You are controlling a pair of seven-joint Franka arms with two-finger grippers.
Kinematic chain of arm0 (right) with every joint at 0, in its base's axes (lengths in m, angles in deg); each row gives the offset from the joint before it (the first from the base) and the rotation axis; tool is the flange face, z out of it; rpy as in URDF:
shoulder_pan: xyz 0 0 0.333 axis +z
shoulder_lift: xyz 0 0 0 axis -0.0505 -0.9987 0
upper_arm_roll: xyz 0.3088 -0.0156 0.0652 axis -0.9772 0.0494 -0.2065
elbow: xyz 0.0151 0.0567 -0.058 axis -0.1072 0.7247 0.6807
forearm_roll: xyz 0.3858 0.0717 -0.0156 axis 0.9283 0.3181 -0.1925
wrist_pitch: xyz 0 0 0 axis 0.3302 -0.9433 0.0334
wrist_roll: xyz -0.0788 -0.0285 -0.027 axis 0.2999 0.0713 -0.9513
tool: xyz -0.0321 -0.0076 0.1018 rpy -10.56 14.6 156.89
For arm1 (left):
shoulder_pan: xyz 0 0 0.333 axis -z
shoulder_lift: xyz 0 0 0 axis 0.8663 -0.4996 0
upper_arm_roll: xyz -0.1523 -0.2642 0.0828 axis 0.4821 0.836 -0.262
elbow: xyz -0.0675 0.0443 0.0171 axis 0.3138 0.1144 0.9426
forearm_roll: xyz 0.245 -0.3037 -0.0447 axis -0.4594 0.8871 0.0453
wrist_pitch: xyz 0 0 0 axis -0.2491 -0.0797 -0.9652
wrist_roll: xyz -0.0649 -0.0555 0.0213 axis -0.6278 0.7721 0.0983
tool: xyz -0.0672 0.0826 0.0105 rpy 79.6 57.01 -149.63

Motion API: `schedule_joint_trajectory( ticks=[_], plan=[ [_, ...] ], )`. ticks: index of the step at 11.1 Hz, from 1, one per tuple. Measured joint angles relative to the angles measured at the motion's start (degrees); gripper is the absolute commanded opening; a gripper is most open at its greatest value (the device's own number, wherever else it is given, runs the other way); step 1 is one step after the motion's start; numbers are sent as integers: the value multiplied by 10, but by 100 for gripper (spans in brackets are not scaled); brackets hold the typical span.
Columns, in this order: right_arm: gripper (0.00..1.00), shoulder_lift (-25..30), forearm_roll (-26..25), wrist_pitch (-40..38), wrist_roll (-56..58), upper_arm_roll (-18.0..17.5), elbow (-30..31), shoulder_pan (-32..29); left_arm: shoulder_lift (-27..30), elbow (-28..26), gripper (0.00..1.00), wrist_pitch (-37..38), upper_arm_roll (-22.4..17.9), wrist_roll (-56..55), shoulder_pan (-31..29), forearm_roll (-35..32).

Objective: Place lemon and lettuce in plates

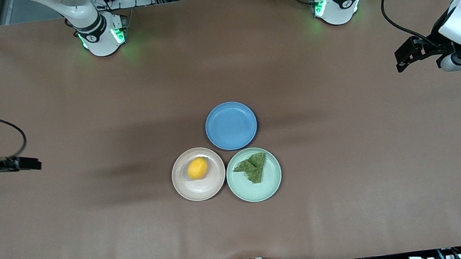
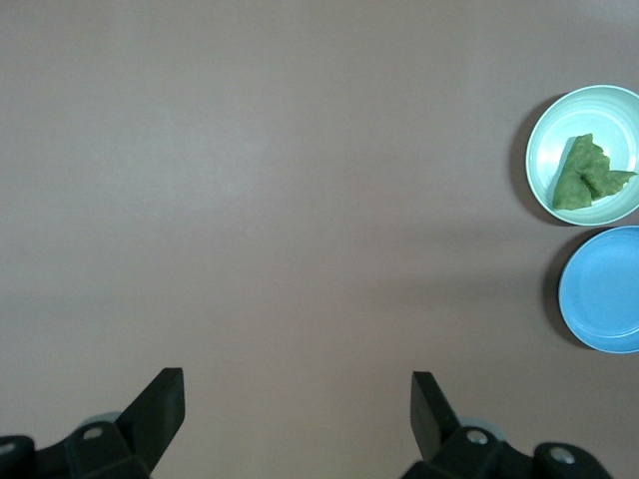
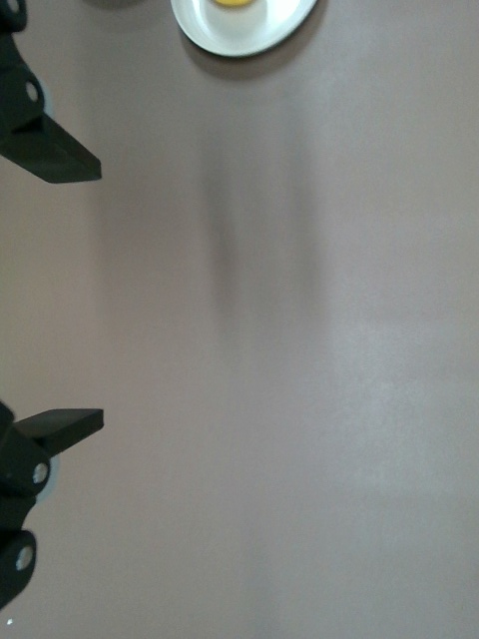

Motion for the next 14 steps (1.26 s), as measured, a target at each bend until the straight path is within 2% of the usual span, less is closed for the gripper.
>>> schedule_joint_trajectory(
  ticks=[4, 8, 14],
  plan=[
    [100, 89, -1, -50, 1, -10, 32, -9, 0, 0, 100, 0, 0, 0, 0, 0],
    [100, 151, -2, -57, 1, -10, 77, -13, 0, 1, 100, 0, 0, 0, 0, 0],
    [100, 176, -2, -49, 1, -21, 120, -9, 1, 1, 100, 0, 0, 0, 0, 0]
  ],
)
